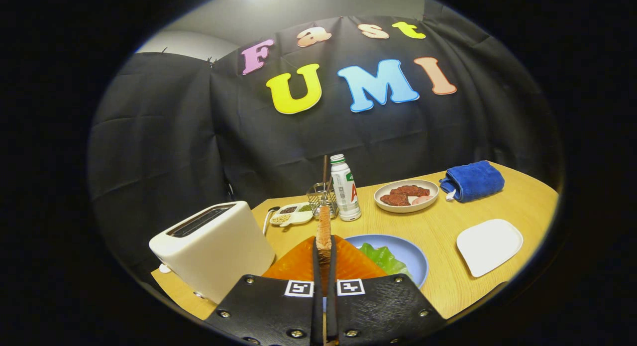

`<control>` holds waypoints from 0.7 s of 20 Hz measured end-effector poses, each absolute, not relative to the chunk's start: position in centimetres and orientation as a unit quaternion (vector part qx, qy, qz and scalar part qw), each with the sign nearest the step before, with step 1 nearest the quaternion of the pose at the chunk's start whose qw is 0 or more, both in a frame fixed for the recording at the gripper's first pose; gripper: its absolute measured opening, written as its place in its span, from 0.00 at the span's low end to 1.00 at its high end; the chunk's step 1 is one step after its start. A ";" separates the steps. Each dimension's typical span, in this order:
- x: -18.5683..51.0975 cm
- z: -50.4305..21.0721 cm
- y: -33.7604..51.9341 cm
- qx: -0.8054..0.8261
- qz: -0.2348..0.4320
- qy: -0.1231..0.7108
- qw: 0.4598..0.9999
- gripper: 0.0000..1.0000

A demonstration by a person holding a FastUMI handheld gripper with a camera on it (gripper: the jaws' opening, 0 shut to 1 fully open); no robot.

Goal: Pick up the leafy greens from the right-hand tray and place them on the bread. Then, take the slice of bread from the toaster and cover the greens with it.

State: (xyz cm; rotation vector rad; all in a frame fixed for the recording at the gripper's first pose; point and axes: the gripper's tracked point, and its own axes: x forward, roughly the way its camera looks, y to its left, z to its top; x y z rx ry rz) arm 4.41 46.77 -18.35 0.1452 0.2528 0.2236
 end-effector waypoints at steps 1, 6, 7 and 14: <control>4.5 -19.0 46.9 0.080 0.116 0.134 0.981 0.03; 4.8 -19.9 45.0 0.051 0.099 0.143 0.984 0.03; 4.8 -20.1 44.8 0.040 0.100 0.147 0.983 0.03; 5.3 -21.5 42.2 0.018 0.084 0.176 0.981 0.25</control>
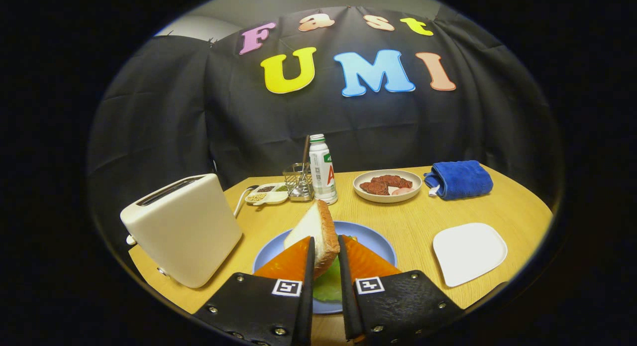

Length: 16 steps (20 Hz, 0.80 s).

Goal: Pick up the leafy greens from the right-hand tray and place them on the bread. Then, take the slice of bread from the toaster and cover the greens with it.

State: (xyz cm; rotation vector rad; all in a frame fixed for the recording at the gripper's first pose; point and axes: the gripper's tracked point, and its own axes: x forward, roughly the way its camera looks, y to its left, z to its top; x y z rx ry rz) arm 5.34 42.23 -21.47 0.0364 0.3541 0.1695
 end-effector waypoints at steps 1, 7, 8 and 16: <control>5.5 -21.6 41.9 0.021 0.084 0.180 0.980 0.25; 5.8 -23.2 40.1 0.031 0.091 0.211 0.973 0.32; 5.9 -23.1 39.8 0.035 0.092 0.210 0.973 0.32; 6.2 -19.0 34.5 0.007 0.082 0.157 0.984 0.40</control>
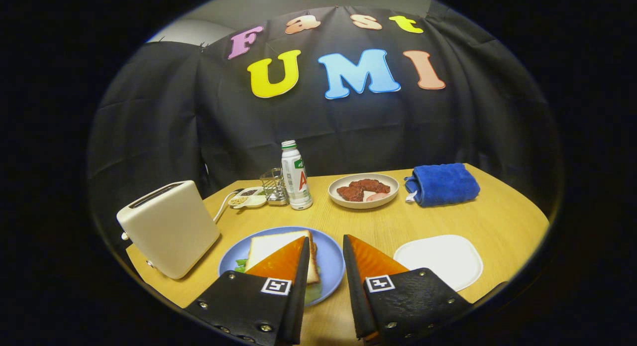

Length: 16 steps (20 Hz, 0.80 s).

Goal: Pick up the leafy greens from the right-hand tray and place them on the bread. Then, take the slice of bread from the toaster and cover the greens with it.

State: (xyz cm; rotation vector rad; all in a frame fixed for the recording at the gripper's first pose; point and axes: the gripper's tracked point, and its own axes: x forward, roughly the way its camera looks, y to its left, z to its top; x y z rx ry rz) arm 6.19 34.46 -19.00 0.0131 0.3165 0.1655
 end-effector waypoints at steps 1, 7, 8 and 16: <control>6.1 -18.3 33.5 -0.001 0.081 0.148 0.986 0.40; 5.8 -13.8 26.1 -0.038 0.072 0.075 0.994 0.40; 5.8 -13.4 25.2 -0.036 0.084 0.071 0.993 0.40; 6.9 -10.5 11.3 -0.117 0.059 -0.007 0.991 0.40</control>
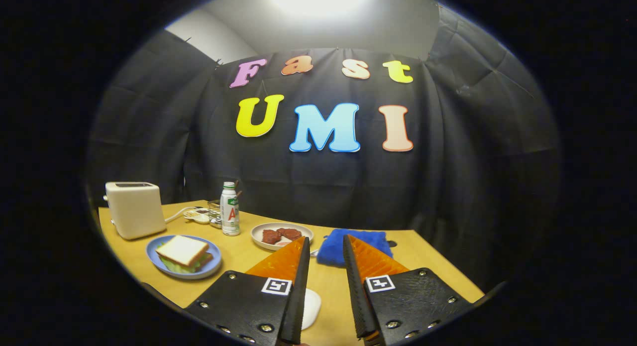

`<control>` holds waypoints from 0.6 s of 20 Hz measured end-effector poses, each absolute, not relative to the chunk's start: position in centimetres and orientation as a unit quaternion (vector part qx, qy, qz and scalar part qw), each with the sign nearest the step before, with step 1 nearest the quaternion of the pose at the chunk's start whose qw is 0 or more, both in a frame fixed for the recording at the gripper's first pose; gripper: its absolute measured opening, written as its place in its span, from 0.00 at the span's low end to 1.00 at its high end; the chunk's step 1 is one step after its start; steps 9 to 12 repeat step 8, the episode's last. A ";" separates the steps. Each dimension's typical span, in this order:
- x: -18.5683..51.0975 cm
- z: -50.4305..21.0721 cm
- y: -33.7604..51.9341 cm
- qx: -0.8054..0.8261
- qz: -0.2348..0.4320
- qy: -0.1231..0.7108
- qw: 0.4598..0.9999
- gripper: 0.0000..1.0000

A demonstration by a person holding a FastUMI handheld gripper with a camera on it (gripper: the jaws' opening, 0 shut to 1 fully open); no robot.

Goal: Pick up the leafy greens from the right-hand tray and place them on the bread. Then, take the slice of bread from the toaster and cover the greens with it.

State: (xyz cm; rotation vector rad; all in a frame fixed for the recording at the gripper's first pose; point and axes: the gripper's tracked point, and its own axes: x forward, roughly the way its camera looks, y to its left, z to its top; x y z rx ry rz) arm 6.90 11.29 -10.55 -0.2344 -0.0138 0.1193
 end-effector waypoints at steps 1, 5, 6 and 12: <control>6.7 -10.8 10.0 -0.123 0.062 -0.002 0.990 0.40; 6.5 -10.6 5.1 -0.063 0.065 0.011 0.996 0.39; 6.5 -10.3 3.8 -0.059 0.061 0.002 0.996 0.39; 6.8 -10.6 0.7 -0.076 0.045 0.005 0.996 0.39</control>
